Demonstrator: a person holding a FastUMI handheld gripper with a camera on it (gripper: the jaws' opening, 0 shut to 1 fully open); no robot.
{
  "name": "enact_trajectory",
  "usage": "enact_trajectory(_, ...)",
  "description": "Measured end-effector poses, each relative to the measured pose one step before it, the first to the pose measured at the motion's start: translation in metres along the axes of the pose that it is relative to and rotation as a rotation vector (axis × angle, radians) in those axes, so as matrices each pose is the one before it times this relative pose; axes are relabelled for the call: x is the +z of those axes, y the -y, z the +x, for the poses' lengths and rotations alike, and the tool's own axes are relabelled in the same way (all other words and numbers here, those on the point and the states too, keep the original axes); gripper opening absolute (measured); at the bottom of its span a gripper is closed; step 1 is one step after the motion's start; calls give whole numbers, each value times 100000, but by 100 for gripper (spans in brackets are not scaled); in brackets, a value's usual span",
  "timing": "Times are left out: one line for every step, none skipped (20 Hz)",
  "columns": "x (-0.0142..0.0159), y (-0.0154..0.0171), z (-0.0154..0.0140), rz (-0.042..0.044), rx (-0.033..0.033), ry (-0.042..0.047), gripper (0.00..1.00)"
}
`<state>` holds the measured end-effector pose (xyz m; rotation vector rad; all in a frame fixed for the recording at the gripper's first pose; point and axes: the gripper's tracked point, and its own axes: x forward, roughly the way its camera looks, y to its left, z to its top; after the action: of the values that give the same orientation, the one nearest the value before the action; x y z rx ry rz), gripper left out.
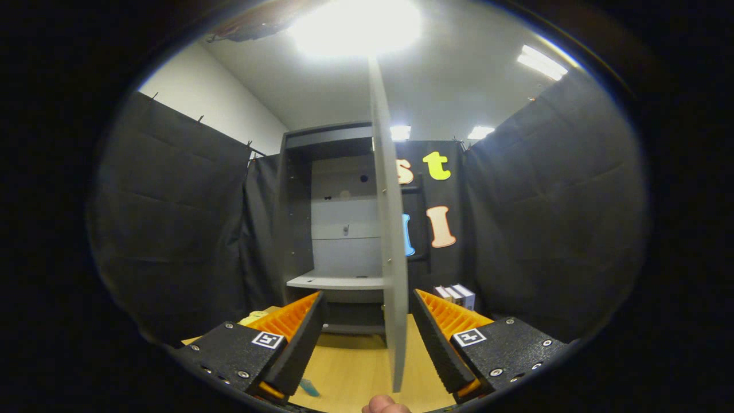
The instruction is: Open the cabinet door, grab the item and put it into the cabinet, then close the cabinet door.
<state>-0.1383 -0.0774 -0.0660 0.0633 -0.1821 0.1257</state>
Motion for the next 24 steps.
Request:
enact_trajectory(-2126, -1889, 80, 1944, 1116, -1606, 91)
enact_trajectory(-2303, -1735, 390, 2382, 561, -1676, 91)
enact_trajectory(-2566, -1746, 448, 2715, 208, -1786, 91)
enact_trajectory(-2611, -1354, 601, 2051, -64, -1623, 91)
enact_trajectory(-2657, -940, 804, 1308, -525, -2525, 91)
enact_trajectory(-2541, -805, 1278, 428, -668, -3310, 91)
enact_trajectory(-2704, -360, 943, -1412, -1779, -3816, 91)
enact_trajectory(-2627, -461, 1080, -3285, -1009, -3394, 92)
enact_trajectory(-1894, -293, 963, -3981, -1386, -1781, 92)
enact_trajectory(-1198, -197, 920, -2991, -1883, -805, 92)
enact_trajectory(-1031, -403, 661, -892, -1152, -960, 92)
enact_trajectory(-920, -96, 430, 267, -783, -1115, 92)
enact_trajectory(-1195, 75, 340, 221, -1102, -1681, 92)
enact_trajectory(-1136, 199, 371, 8, -1397, -1620, 92)
enact_trajectory(-1015, 56, 578, -92, -1294, -1275, 92)
enact_trajectory(-793, 256, 421, -199, -1456, -1069, 92)
enact_trajectory(-1057, 126, 576, 146, -658, -993, 92)
enact_trajectory(-1165, 130, 368, -440, -784, -1204, 92)
enact_trajectory(-1180, -65, 412, -229, -22, -1197, 92)
enact_trajectory(-1205, -247, 259, -111, 438, -1662, 92)
enact_trajectory(-1280, -185, 314, 129, 8, -1970, 92)
enact_trajectory(-1184, -143, 357, 393, -71, -2065, 92)
enact_trajectory(-1037, -279, 436, 403, 309, -2193, 92)
enact_trajectory(-1123, 80, 478, -753, -1515, -3256, 92)
